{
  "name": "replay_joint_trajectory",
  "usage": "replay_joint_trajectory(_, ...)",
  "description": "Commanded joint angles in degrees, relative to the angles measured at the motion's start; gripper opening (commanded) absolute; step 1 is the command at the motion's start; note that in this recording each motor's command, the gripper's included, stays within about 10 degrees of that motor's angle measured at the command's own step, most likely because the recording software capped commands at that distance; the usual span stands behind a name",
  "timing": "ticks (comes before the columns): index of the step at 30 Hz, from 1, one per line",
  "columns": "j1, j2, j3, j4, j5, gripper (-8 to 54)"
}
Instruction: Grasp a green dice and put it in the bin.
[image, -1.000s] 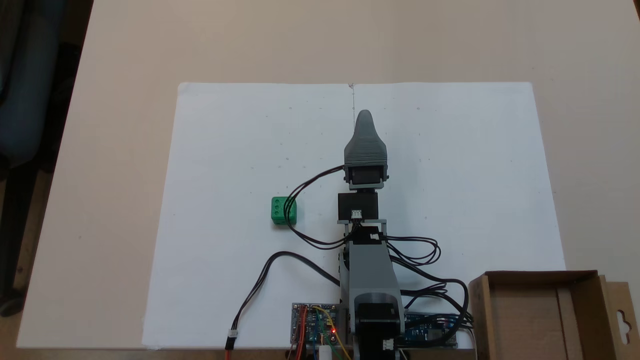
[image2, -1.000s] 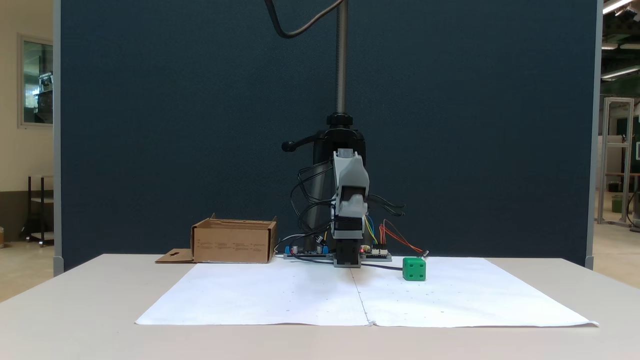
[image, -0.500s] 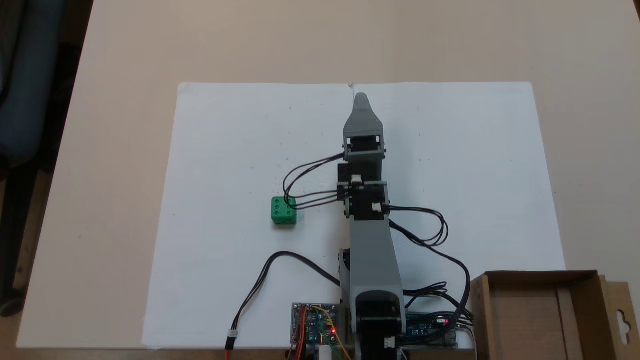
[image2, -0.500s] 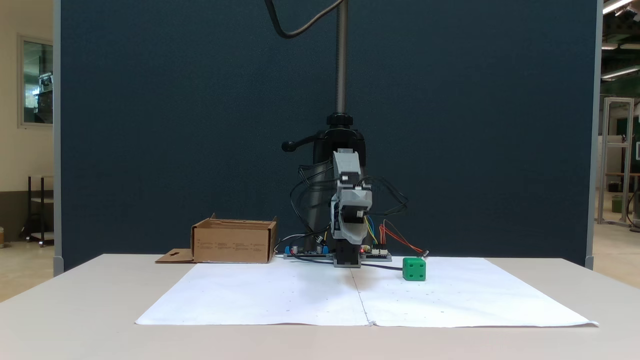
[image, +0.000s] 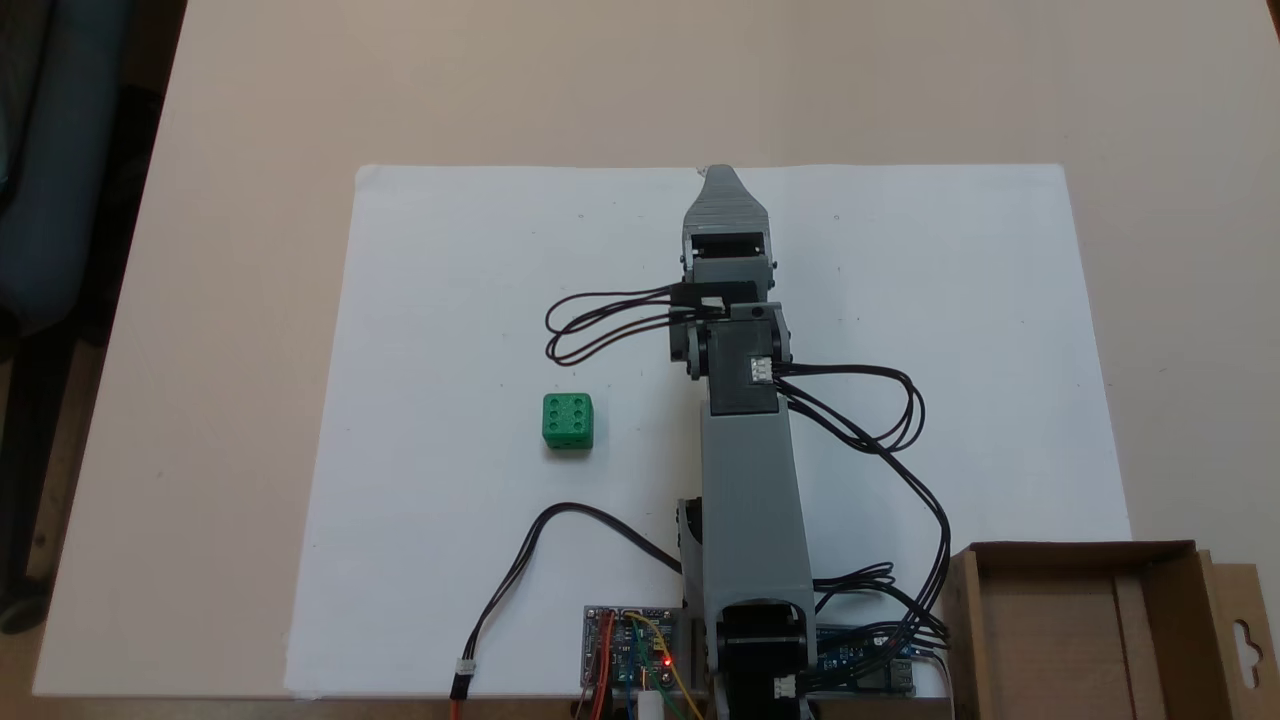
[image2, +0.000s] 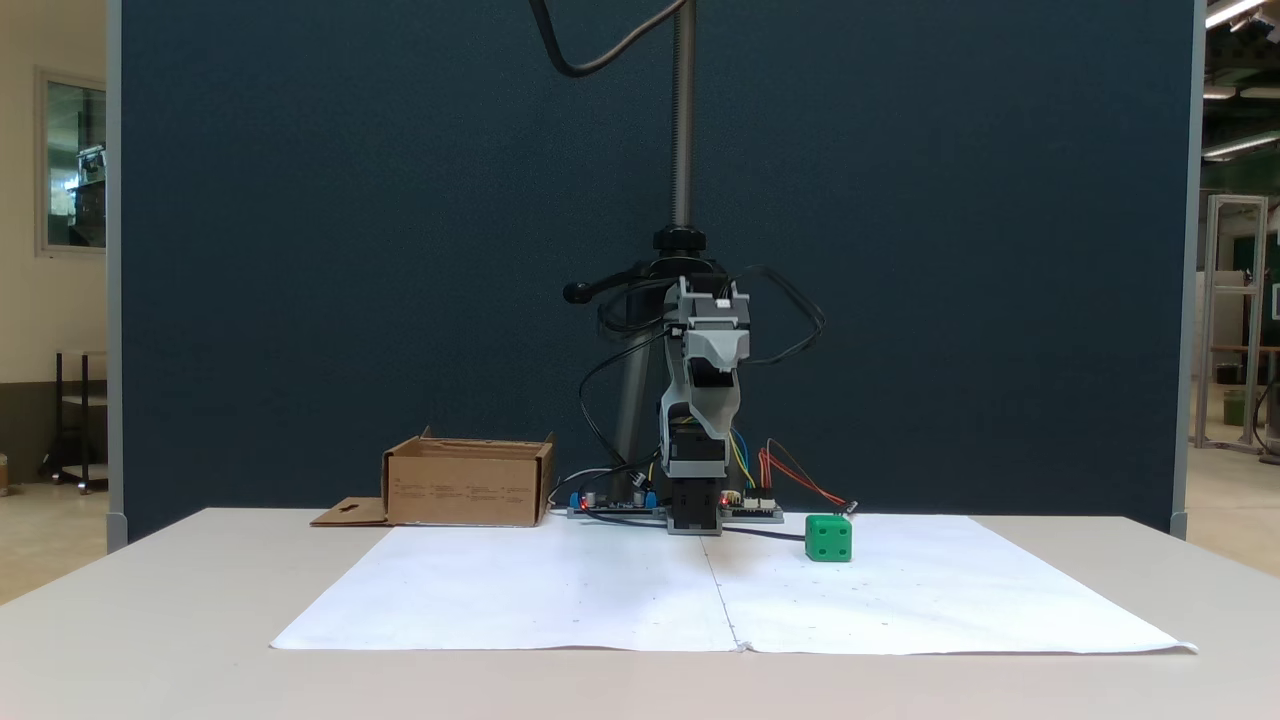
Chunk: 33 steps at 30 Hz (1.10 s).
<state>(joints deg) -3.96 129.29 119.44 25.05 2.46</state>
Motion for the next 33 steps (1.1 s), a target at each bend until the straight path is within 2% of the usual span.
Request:
replay_joint_trajectory(1,-0.8,2.7,-5.7,8.9,6.7,43.2)
replay_joint_trajectory(8,-2.3,-5.4,-20.7,32.1,12.8,43.5)
replay_joint_trajectory(16,-9.0,-8.0,-22.1,53.9,18.9,43.5)
replay_joint_trajectory(26,-31.6,-8.7,-25.2,49.7,31.6,43.1)
replay_joint_trajectory(33,-41.7,-10.2,-25.9,47.3,35.2,42.7)
